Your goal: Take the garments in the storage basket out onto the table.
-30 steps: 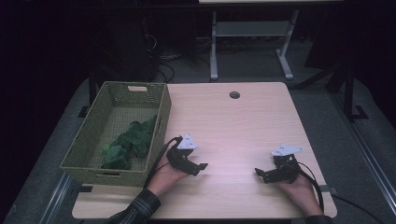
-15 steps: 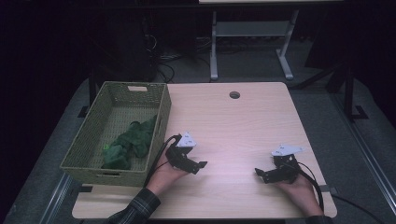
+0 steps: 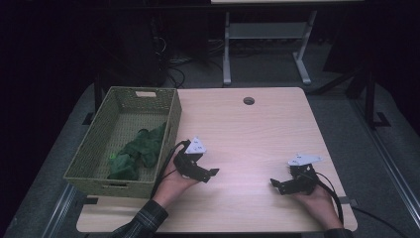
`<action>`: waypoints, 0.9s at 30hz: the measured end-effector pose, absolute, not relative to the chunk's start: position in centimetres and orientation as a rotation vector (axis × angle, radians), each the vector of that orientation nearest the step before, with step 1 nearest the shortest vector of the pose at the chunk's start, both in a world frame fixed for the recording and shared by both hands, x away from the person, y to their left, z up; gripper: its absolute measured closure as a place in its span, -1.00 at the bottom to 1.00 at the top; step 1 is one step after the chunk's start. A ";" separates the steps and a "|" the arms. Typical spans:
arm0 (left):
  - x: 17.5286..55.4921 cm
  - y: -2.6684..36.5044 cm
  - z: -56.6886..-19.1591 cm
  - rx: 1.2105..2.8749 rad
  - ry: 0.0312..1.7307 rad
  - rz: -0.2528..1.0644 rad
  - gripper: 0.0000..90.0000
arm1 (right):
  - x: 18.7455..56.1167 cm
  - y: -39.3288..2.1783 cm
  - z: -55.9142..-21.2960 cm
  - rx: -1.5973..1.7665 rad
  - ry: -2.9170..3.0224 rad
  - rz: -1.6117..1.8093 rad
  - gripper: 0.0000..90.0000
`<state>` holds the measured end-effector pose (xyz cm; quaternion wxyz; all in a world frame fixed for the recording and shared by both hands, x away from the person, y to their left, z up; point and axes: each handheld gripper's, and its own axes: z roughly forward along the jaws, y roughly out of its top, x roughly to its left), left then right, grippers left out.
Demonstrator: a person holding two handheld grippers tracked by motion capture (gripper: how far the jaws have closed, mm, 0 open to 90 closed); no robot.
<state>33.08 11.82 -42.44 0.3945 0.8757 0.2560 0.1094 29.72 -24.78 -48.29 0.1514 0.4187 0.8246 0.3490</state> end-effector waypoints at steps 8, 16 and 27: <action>33.1 11.9 -41.4 2.198 0.658 0.259 -0.71 | 29.7 -24.8 -48.3 1.202 2.367 1.002 -0.95; 33.2 11.9 -39.8 2.206 0.638 0.253 -0.71 | 29.7 -24.8 -48.3 1.203 2.367 1.002 -0.95; 33.8 12.2 -37.7 2.216 0.610 0.229 -0.71 | 29.6 -24.8 -48.3 1.211 2.357 0.996 -0.95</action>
